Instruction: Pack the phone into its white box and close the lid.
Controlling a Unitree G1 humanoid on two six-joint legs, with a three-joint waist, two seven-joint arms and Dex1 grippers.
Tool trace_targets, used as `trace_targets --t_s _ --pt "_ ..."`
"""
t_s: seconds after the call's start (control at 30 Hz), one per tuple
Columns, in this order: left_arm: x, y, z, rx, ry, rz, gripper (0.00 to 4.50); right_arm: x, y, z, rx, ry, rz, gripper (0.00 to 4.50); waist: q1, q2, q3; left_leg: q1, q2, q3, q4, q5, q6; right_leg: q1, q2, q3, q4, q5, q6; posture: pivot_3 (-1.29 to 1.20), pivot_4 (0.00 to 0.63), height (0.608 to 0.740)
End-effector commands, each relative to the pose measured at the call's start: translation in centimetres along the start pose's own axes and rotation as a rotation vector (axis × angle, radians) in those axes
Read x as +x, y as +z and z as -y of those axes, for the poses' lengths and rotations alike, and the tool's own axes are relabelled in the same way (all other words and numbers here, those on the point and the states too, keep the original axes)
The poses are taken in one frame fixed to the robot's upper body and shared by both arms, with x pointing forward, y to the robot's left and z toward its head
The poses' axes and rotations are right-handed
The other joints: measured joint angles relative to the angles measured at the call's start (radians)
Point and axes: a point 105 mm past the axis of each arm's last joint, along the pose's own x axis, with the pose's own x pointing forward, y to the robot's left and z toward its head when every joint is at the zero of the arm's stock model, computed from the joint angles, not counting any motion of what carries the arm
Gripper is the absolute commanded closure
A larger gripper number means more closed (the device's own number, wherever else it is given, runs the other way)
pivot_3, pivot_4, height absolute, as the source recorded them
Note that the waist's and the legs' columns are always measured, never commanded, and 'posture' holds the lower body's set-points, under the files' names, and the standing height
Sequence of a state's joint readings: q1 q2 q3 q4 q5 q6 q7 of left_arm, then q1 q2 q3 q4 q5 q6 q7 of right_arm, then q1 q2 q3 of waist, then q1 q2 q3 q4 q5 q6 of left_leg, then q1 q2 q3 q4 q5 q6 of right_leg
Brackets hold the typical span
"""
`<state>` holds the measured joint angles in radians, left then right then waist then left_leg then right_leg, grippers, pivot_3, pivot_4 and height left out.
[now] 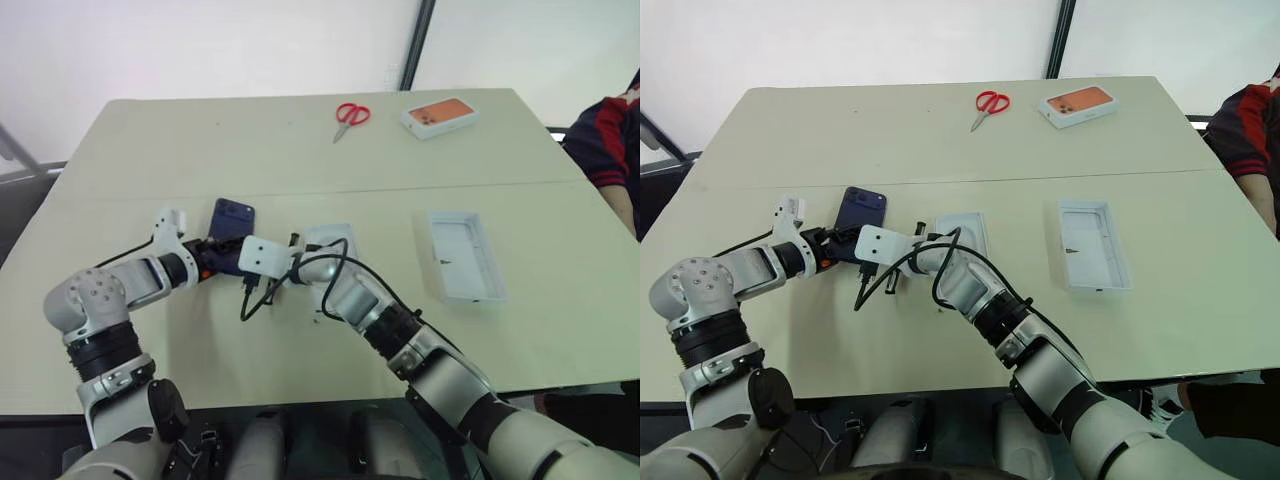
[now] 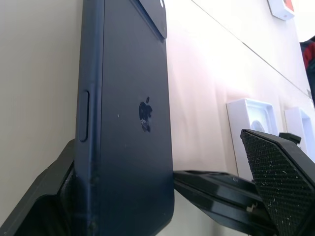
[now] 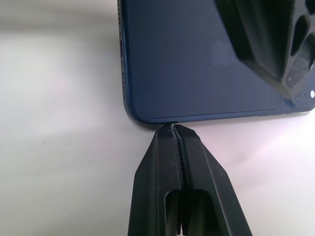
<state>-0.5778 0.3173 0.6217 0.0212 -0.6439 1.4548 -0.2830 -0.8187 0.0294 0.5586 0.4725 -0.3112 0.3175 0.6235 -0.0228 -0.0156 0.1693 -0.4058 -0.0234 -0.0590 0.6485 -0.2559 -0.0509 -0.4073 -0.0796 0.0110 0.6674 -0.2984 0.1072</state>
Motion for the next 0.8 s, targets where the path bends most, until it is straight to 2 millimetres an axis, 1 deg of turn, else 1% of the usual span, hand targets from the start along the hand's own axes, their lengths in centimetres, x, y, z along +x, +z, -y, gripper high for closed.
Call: trace_targets --t_s 0.03,0.1,0.2,0.3,0.4,0.63,0.7,0.77,0.8 --pt "-0.7 0.5 -2.0 -0.019 0.098 0.039 0.0 0.0 1.2 -0.3 -0.02 0.002 0.038 4.46 -0.001 0.0 0.0 0.0 0.0 0.0 0.0 0.0 0.0 0.0 0.0 0.0 0.0 0.0 0.0 0.0 0.15 0.74" --pt "-0.8 0.6 -2.2 -0.027 0.104 0.052 0.0 0.0 1.2 -0.4 -0.021 0.003 0.038 4.46 -0.003 0.0 0.0 0.0 0.0 0.0 0.0 0.0 0.0 0.0 0.0 0.0 0.0 0.0 0.0 0.0 0.15 0.74" --pt "-1.0 1.1 -2.5 -0.044 0.114 0.089 0.86 0.0 1.2 -0.4 -0.021 0.003 0.035 4.5 -0.011 0.0 0.0 0.0 0.0 0.0 0.0 0.0 0.0 0.0 0.0 0.0 0.0 0.0 0.0 0.0 0.15 0.74" --pt "-1.1 1.2 -2.4 -0.054 0.109 0.1 2.43 -0.1 1.2 -0.4 -0.023 0.003 0.034 4.5 -0.02 0.0 0.0 0.0 0.0 0.0 -0.001 0.0 0.0 -0.001 0.0 0.0 0.0 0.0 0.0 0.0 0.15 0.74" --pt "-1.1 1.4 -2.2 -0.07 0.094 0.11 3.86 -0.2 1.2 -0.4 -0.027 0.002 0.033 4.5 -0.019 -0.001 -0.001 0.0 0.0 0.0 -0.001 0.0 0.0 -0.001 0.0 0.0 0.0 0.0 0.0 0.0 0.15 0.74" --pt "-1.5 2.1 -1.2 -0.111 0.027 0.148 3.86 -1.2 1.5 0.2 -0.061 -0.018 0.041 4.5 -0.021 -0.002 -0.001 -0.001 0.001 0.0 -0.001 0.0 -0.001 -0.002 0.0 0.0 0.0 0.0 0.0 0.0 0.15 0.74" --pt "-1.7 2.1 -1.0 -0.125 0.013 0.158 3.86 -1.8 1.7 0.7 -0.068 -0.035 0.046 4.5 -0.021 -0.002 -0.001 -0.002 0.001 0.0 -0.001 0.0 -0.001 -0.002 0.0 0.0 0.0 0.0 0.0 0.0 0.15 0.74" --pt "-1.9 2.2 -0.7 -0.143 -0.008 0.171 4.38 -2.7 2.0 1.3 -0.073 -0.06 0.056 4.5 -0.021 -0.002 -0.001 -0.002 0.001 0.0 -0.001 0.0 -0.001 -0.003 0.0 0.0 0.0 0.0 0.0 0.0 0.15 0.74" --pt "-2.0 2.2 -0.5 -0.16 -0.029 0.177 4.47 -3.2 2.2 1.7 -0.07 -0.073 0.062 4.5 -0.021 -0.002 -0.001 -0.002 0.001 0.0 -0.001 0.0 -0.001 -0.002 0.0 0.0 0.0 0.0 0.0 0.0 0.15 0.74"
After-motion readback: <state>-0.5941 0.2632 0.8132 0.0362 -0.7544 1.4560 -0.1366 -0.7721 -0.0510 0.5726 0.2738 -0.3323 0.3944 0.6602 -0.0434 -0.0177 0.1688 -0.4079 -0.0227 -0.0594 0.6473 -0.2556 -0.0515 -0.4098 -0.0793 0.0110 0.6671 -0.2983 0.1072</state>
